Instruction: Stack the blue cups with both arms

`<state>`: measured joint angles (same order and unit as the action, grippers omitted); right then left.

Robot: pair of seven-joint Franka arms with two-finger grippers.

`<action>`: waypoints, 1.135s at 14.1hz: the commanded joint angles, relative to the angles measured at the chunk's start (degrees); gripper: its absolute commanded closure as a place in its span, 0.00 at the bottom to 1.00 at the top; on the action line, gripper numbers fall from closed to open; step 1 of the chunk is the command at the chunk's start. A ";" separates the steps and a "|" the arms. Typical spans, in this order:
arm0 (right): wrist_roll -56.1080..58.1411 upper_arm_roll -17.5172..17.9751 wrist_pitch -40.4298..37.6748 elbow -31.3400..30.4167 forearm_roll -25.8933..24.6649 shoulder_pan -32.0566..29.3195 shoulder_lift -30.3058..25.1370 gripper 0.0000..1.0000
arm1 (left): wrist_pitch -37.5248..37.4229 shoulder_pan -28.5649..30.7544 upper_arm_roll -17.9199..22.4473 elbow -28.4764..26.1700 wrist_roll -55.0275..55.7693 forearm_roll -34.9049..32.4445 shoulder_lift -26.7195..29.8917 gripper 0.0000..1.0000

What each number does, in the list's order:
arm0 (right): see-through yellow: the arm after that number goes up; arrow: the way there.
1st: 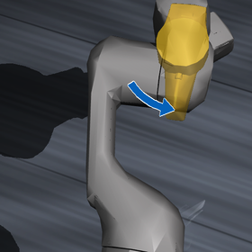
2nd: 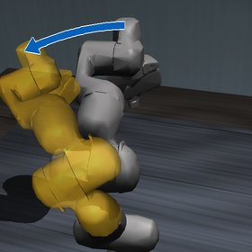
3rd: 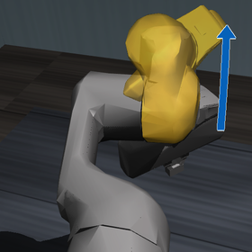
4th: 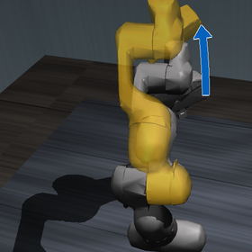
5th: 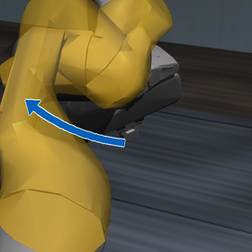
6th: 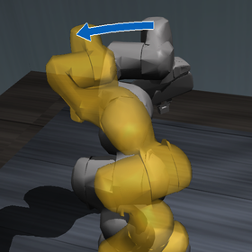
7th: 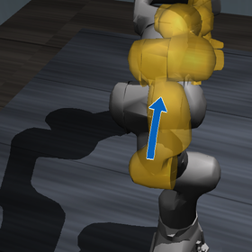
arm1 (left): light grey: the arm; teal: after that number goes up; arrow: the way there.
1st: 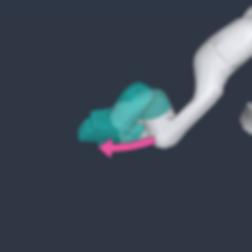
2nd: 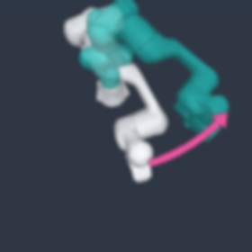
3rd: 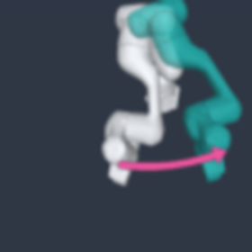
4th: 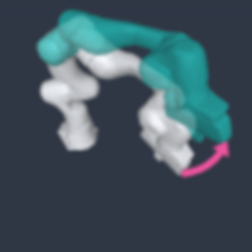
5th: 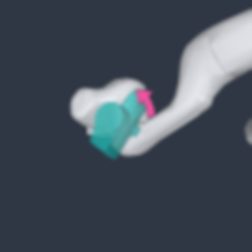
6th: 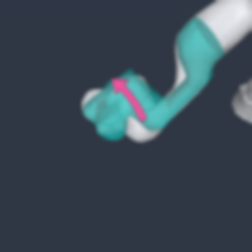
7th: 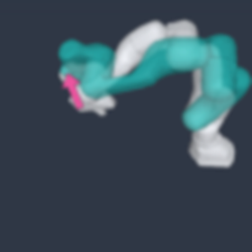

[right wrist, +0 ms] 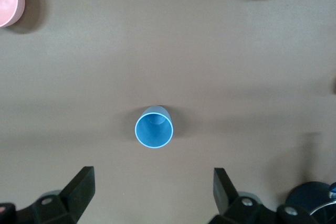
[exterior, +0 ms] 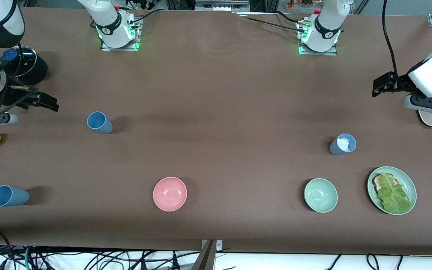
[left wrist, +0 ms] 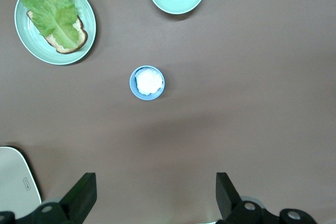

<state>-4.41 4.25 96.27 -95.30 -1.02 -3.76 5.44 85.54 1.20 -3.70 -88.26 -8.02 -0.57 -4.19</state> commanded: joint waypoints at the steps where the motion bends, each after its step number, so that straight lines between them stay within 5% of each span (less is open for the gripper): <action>1: -0.24 0.14 -0.11 0.03 0.14 -0.01 -0.08 0.00 | -1.17 -0.14 -0.16 1.43 -0.15 -0.93 -0.38 0.00; 16: 0.81 0.05 -0.20 0.21 0.05 -0.01 0.36 0.00 | -1.17 0.30 -0.08 1.25 -0.32 -0.84 -0.73 0.00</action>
<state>-4.36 4.26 96.25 -95.30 -1.01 -3.76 6.05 85.41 1.33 -3.67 -88.26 -7.96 -0.57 -4.20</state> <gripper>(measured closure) 0.000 0.000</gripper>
